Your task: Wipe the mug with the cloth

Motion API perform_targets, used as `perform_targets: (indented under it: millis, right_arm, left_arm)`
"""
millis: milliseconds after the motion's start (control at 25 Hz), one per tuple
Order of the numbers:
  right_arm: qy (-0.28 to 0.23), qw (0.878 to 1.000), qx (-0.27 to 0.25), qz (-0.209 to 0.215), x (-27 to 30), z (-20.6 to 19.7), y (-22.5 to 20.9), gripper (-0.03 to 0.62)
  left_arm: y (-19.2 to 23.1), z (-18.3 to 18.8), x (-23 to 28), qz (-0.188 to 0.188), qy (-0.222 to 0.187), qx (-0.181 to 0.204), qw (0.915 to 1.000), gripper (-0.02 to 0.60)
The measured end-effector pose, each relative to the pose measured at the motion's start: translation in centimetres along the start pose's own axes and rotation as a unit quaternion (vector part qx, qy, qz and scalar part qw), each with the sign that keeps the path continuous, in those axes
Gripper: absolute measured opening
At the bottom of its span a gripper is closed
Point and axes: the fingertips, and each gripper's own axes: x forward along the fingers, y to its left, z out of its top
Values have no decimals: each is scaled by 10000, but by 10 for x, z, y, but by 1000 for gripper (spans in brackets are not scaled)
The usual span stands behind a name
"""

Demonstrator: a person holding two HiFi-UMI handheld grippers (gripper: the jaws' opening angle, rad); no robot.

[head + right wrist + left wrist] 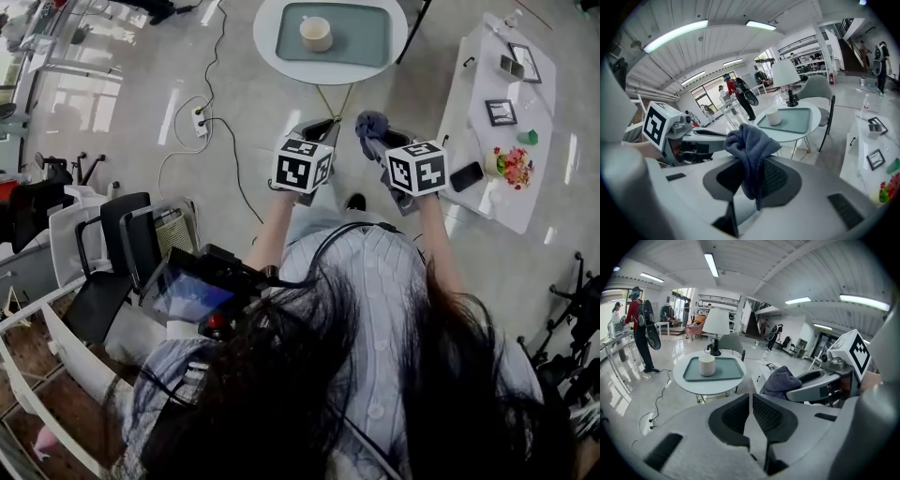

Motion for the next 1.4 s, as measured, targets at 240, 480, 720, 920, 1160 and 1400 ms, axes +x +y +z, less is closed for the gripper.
perform_targets:
  millis: [240, 480, 720, 920, 1160, 1400]
  right_arm:
    - [2, 9999, -132, 97, -11, -19, 23, 98]
    - [4, 9995, -256, 192, -17, -38, 46, 98]
    - [12, 9991, -329, 273, -18, -46, 59, 98]
    - [61, 9987, -367, 340, -19, -51, 62, 98]
    - [67, 9983, -461, 363, -18, -50, 65, 98]
    - [-5, 9983, -459, 367, -18, -44, 66, 98]
  left_arm:
    - [-13, -20, -24, 129, -25, -80, 9999, 38]
    - [-18, -39, -44, 283, -27, -114, 9995, 38]
    - [-20, -45, -56, 317, -137, -160, 9993, 38]
    - [-23, -50, -56, 343, -75, -119, 9993, 38]
    - [-23, -47, -55, 320, -75, -58, 9994, 38]
    - [-23, -42, -55, 309, -82, 21, 9995, 38]
